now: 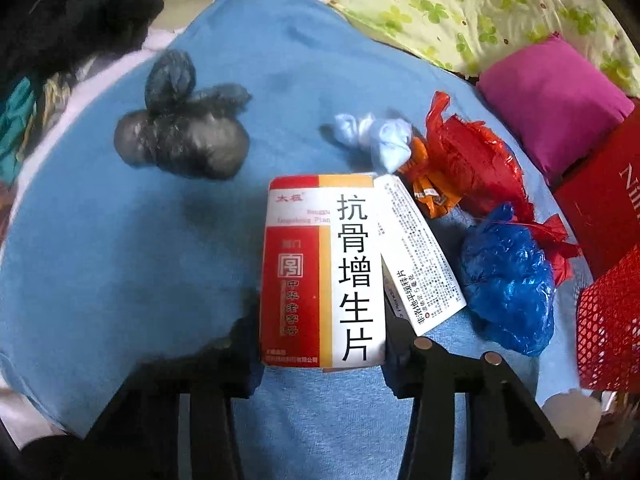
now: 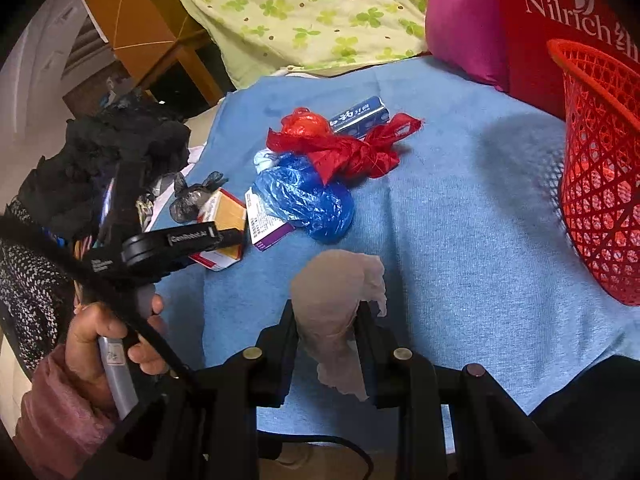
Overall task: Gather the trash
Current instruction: 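Carry tissue and medicine box into the red mesh basket and release both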
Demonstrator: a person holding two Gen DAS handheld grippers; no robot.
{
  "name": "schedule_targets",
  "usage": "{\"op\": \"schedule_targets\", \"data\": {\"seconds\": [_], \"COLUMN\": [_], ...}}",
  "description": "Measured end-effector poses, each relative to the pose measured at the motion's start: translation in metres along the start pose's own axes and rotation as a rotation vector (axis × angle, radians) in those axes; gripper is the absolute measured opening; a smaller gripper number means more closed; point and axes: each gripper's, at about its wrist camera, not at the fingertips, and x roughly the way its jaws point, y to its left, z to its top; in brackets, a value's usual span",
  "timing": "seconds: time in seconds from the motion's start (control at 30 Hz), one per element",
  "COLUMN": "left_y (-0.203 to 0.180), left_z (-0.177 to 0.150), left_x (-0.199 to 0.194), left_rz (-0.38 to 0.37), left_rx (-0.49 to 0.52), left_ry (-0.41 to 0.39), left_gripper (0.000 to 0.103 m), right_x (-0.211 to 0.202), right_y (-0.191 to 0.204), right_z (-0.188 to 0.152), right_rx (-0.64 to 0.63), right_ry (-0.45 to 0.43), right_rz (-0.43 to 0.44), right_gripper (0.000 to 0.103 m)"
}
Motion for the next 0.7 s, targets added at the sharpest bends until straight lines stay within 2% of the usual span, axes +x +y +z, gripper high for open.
{"op": "schedule_targets", "data": {"seconds": [0.13, 0.2, 0.37, 0.43, 0.53, 0.6, 0.7], "left_y": [-0.003, -0.016, -0.081, -0.115, -0.175, -0.214, -0.268], "left_z": [-0.002, -0.001, 0.001, -0.002, -0.009, -0.012, -0.022], "left_x": [-0.035, -0.061, -0.124, -0.144, -0.164, -0.171, -0.176], "left_rz": [0.034, 0.046, -0.080, -0.160, -0.294, -0.351, -0.409], "left_rx": [0.033, 0.090, 0.268, 0.341, 0.445, 0.502, 0.572], "left_ry": [-0.079, -0.137, -0.233, -0.249, -0.238, -0.222, -0.198], "left_gripper": [0.048, 0.048, 0.048, 0.048, 0.048, 0.048, 0.048], "right_x": [-0.019, -0.040, -0.112, -0.143, -0.184, -0.204, -0.222], "right_y": [-0.001, -0.005, -0.032, -0.051, -0.091, -0.119, -0.162], "right_z": [0.008, 0.017, 0.039, 0.043, 0.045, 0.042, 0.038], "right_rx": [-0.001, 0.008, 0.052, 0.089, 0.171, 0.228, 0.322], "right_ry": [-0.055, -0.108, -0.291, -0.360, -0.451, -0.491, -0.506], "right_rz": [0.016, 0.032, 0.024, 0.000, -0.046, -0.090, -0.095], "right_gripper": [0.029, 0.029, 0.029, 0.029, 0.030, 0.029, 0.030]}}
